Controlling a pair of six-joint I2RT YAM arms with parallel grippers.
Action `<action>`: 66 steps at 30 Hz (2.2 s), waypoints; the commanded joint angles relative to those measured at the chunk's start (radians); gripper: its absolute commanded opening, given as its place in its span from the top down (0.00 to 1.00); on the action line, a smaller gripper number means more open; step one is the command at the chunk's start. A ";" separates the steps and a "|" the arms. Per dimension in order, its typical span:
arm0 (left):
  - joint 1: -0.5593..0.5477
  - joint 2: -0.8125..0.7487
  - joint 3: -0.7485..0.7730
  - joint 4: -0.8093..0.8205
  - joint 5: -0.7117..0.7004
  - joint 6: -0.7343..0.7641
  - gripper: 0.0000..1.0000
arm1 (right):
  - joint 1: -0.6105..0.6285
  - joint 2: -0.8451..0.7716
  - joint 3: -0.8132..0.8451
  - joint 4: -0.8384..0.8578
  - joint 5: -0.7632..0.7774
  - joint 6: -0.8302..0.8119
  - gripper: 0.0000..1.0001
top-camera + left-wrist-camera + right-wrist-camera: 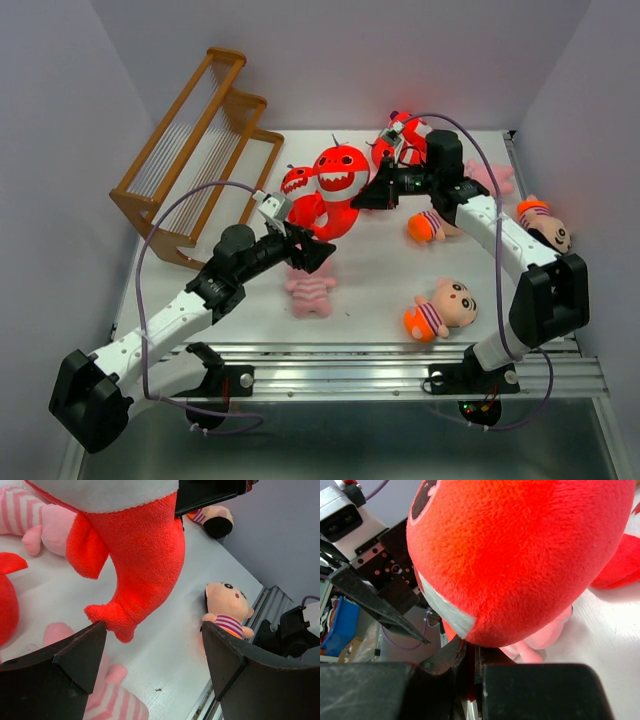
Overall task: Place and organize the stuffed toys onto the shelf
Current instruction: Pass the stuffed toy from the right arm to the left, then place the stuffed toy onto shelf
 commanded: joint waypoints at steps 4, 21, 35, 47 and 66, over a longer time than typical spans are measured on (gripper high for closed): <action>-0.013 0.066 0.049 0.103 -0.011 0.031 0.14 | -0.003 -0.016 -0.016 0.156 -0.072 0.090 0.99; -0.019 0.166 0.108 0.133 -0.008 -0.024 0.63 | -0.003 -0.030 -0.083 0.239 -0.080 0.133 0.99; -0.019 0.123 0.103 0.111 -0.123 -0.101 1.00 | -0.003 -0.044 -0.034 0.017 0.039 -0.109 0.43; 0.016 0.142 0.229 -0.073 -0.491 -0.092 1.00 | -0.054 -0.170 -0.057 -0.171 0.487 -0.444 0.00; 0.151 0.663 0.709 -0.217 -0.497 -0.237 1.00 | -0.201 -0.226 -0.307 -0.068 0.425 -0.439 0.00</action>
